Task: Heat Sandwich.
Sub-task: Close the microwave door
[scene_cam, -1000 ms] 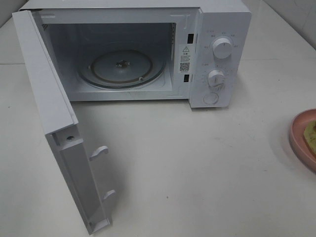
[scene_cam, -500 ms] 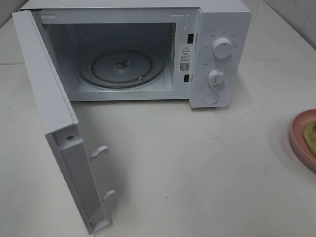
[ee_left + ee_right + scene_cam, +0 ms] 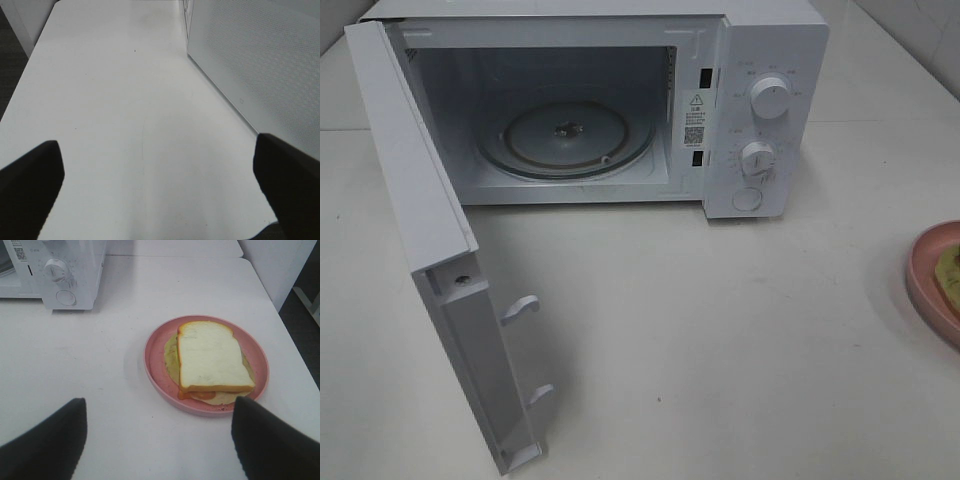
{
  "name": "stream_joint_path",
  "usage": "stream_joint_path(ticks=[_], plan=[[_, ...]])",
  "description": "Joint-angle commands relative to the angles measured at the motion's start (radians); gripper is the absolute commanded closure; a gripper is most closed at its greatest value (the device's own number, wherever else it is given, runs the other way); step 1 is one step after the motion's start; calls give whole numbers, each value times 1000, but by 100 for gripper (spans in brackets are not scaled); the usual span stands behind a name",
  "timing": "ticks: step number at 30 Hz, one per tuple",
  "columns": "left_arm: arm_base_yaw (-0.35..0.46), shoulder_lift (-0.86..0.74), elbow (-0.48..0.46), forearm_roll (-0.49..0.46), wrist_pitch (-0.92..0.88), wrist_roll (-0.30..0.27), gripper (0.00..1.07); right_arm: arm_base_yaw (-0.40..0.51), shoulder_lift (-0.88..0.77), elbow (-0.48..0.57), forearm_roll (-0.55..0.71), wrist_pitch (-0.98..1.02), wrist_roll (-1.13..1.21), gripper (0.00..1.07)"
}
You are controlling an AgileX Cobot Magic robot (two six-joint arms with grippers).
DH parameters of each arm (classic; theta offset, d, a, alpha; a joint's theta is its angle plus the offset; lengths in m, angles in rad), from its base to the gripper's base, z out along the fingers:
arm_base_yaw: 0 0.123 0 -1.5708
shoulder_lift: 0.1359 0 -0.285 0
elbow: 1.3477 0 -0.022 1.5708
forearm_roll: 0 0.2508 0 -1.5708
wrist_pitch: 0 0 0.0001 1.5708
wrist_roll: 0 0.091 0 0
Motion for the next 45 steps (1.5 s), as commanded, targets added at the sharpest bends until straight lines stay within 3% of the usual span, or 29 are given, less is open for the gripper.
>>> stream_joint_path(ticks=[1, 32, 42, 45], plan=[[2, -15, 1, -1, -12, 0, 9, -7, -29, 2, -1, -10, -7, 32], [2, -4, -11, -11, -27, -1, 9, -7, -29, 2, -1, -10, -6, 32], [2, 124, -27, -14, -87, -1, 24, -7, -29, 2, -1, -10, -6, 32], [2, 192, -28, -14, -163, -1, 33, -7, -29, 2, -1, -10, -7, 32]])
